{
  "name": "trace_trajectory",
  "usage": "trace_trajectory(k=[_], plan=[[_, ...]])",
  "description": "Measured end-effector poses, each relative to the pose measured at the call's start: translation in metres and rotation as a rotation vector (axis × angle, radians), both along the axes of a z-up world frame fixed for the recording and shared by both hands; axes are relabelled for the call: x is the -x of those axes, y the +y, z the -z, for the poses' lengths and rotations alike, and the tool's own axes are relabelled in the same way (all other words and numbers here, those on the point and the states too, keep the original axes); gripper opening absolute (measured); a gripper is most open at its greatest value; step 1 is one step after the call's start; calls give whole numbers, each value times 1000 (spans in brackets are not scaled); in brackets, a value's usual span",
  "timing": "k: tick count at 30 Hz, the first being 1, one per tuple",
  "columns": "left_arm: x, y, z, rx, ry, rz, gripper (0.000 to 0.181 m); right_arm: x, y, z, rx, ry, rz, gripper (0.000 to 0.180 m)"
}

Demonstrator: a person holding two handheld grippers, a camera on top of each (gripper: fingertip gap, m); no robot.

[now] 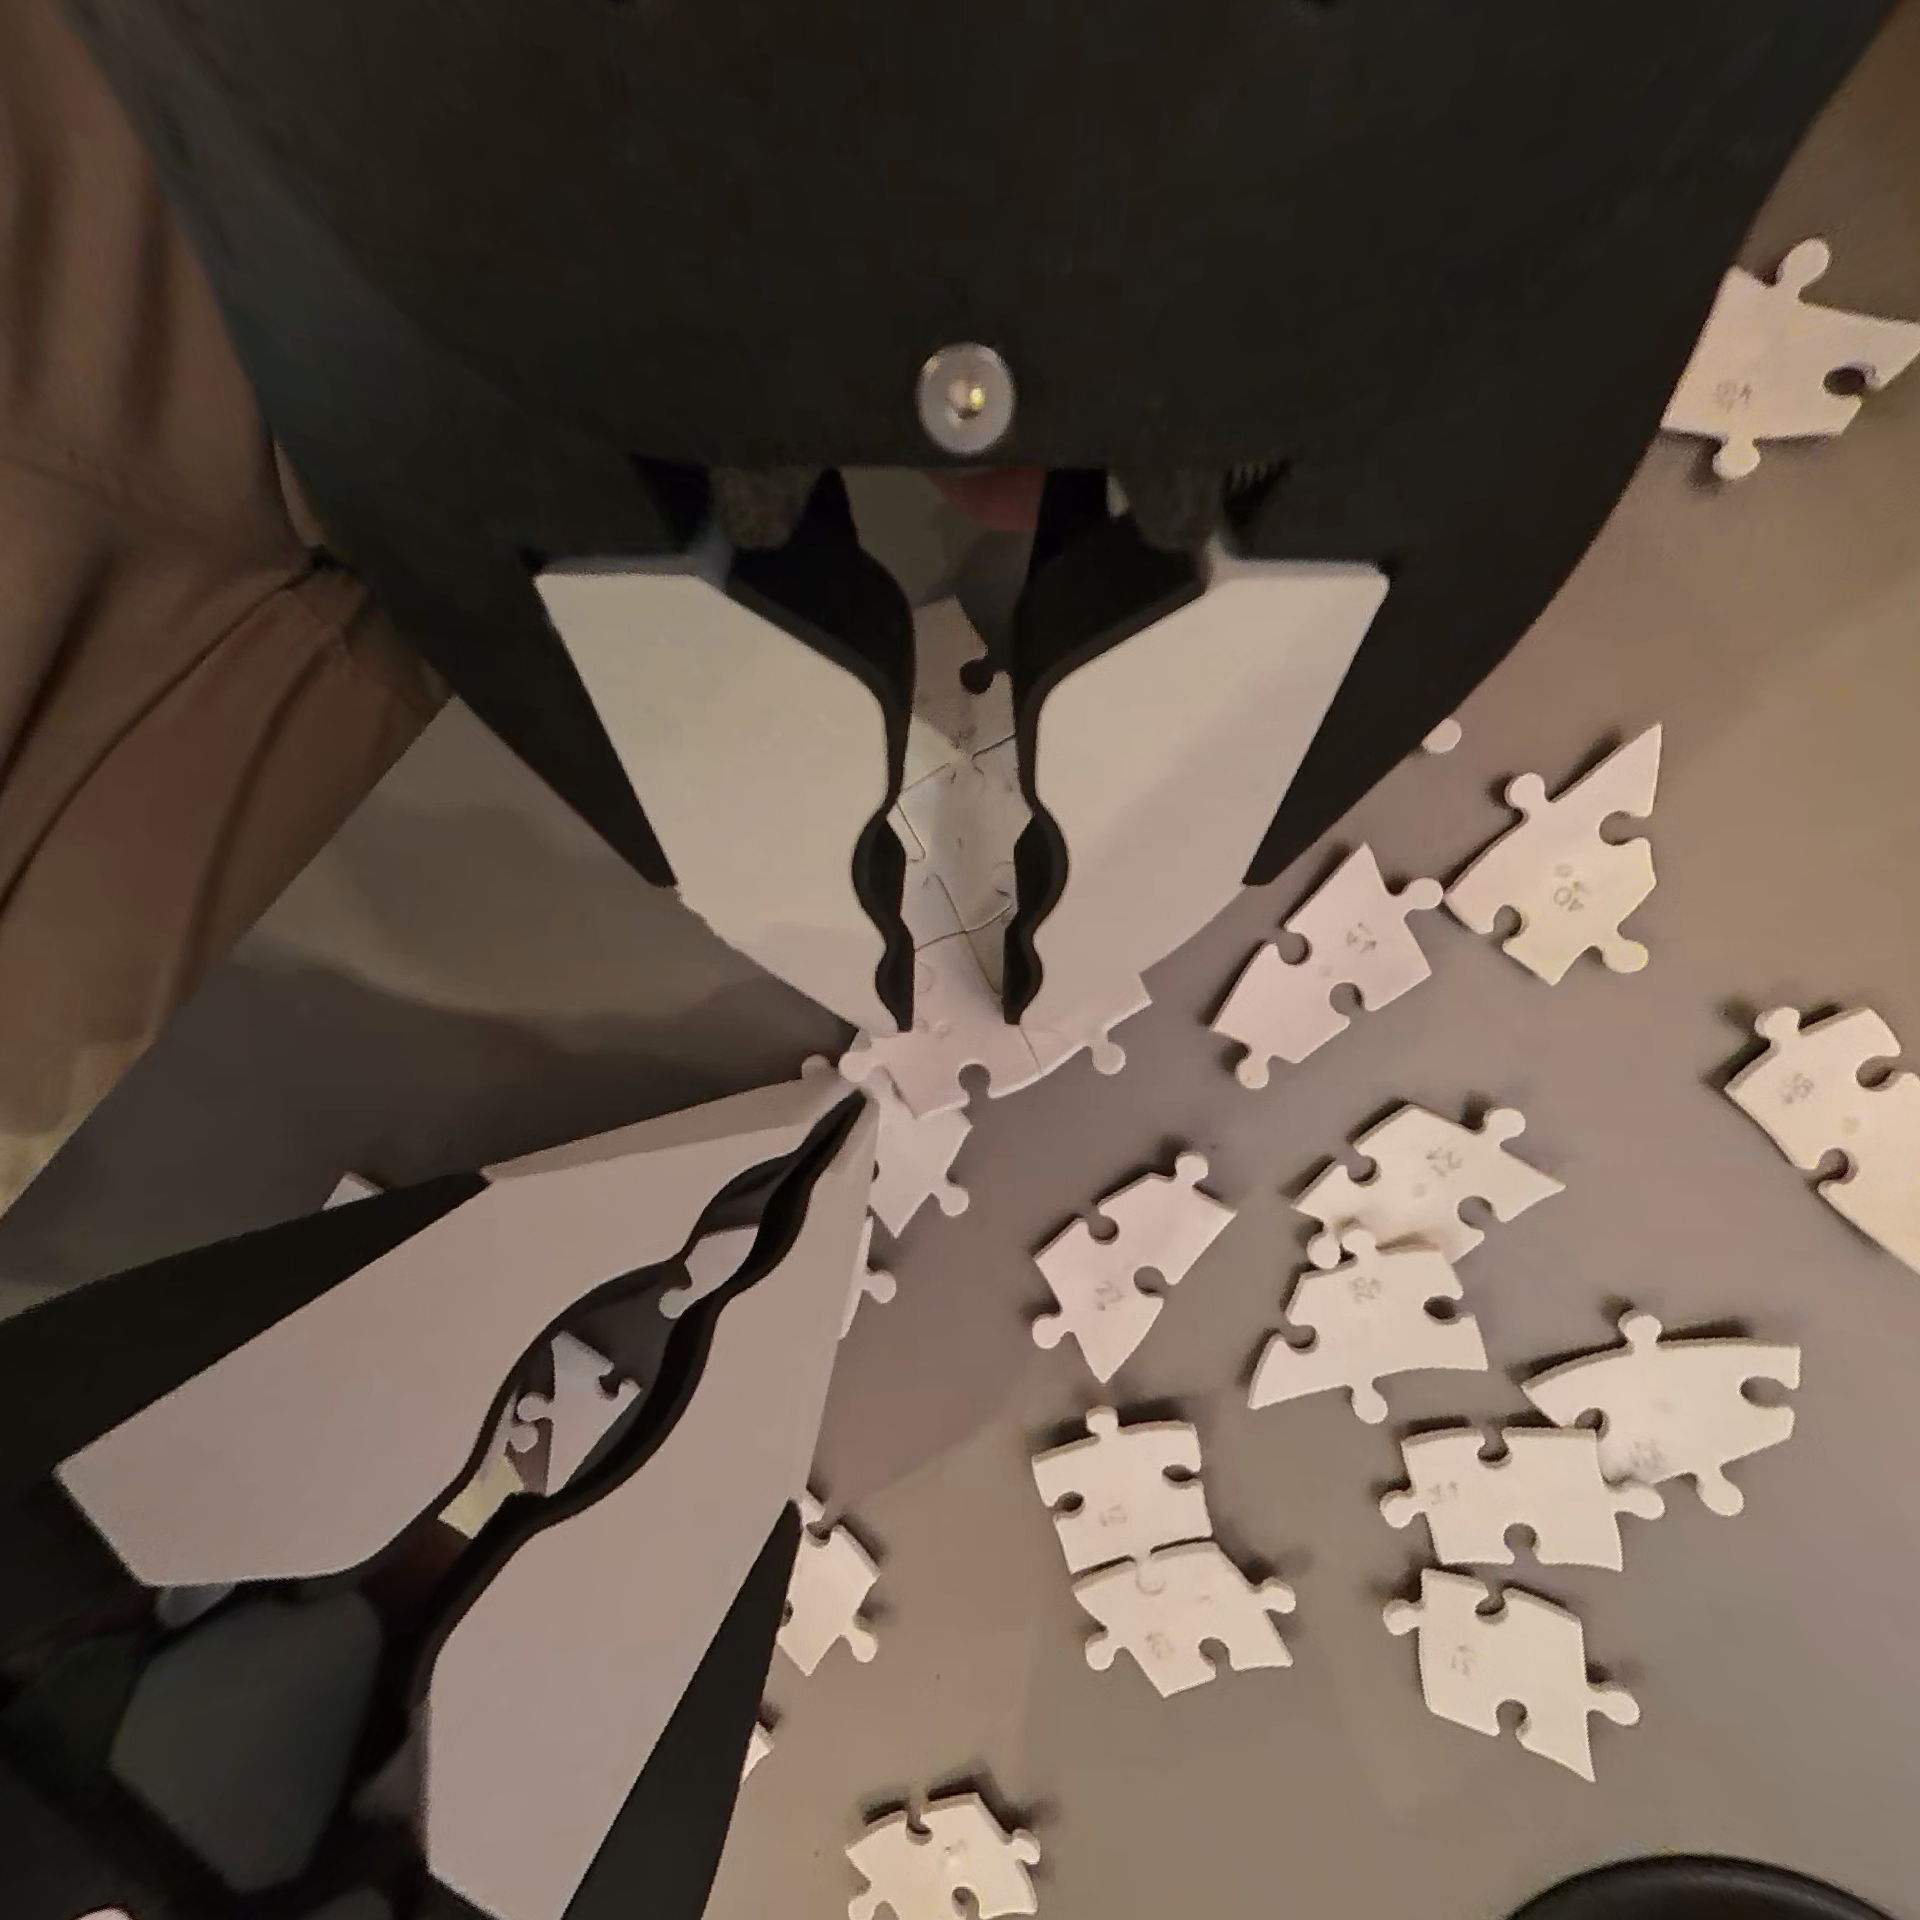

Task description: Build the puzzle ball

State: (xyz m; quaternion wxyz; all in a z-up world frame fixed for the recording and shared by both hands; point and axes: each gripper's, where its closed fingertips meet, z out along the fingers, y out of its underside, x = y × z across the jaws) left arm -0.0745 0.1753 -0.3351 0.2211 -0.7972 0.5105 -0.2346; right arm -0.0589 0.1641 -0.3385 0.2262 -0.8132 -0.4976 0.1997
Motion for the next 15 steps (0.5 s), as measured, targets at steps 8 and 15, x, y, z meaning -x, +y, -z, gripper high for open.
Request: trace_trajectory(k=[8,15], plan=[[-2,3,1,-32,43,-28,14,-1,-1,0,14,4,6,0],[-2,4,2,-70,87,-38,14,2,1,-16,-13,44,4,0]])
